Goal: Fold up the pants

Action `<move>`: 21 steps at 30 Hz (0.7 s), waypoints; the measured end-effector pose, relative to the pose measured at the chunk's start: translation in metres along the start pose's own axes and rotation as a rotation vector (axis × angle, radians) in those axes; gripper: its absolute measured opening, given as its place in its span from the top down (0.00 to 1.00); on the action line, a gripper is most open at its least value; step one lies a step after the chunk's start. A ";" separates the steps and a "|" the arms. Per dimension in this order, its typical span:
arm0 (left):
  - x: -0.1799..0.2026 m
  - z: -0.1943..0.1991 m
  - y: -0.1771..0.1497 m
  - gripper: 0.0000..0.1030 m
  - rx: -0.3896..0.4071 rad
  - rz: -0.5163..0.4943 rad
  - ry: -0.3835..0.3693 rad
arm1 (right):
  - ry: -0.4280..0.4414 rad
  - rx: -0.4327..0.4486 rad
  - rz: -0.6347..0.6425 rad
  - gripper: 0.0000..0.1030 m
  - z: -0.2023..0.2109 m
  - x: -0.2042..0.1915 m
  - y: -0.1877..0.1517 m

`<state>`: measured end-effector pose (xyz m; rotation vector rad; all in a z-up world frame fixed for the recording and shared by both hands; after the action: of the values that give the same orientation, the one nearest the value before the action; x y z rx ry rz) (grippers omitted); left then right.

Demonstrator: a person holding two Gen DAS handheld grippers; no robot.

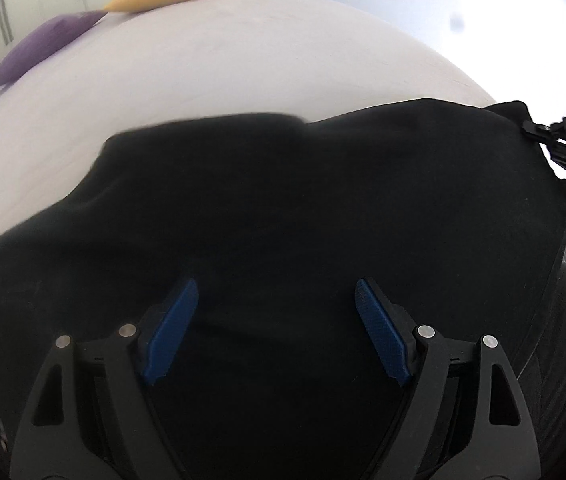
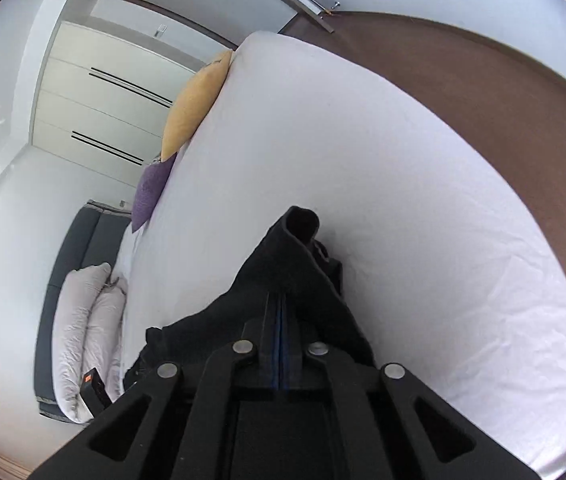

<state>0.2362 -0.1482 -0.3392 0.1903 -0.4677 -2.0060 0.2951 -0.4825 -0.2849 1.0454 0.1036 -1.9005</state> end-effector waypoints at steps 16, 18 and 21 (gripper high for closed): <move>0.108 -0.039 0.112 0.27 0.028 -0.054 -0.038 | 0.032 -0.031 -0.032 1.00 -0.076 -0.018 -0.002; 0.125 -0.040 0.121 0.27 0.049 -0.064 -0.056 | -0.007 0.011 -0.020 1.00 -0.052 -0.005 0.000; 0.150 -0.044 0.133 0.27 0.071 -0.066 -0.095 | -0.022 0.099 -0.056 1.00 -0.008 0.008 0.003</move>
<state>0.2897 -0.3444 -0.3153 0.1564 -0.6004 -2.0716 0.3007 -0.4859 -0.2950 1.0978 0.0263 -1.9844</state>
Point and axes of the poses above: each gripper's, at about its wrist camera, not at the fingertips, and z roughly against the way its jaws point, x to its right, y to its top, the point moved 10 cm from there along -z, roughly the way its jaws point, and after that the axes turned 6 degrees about -x, right-handed, at the moved point
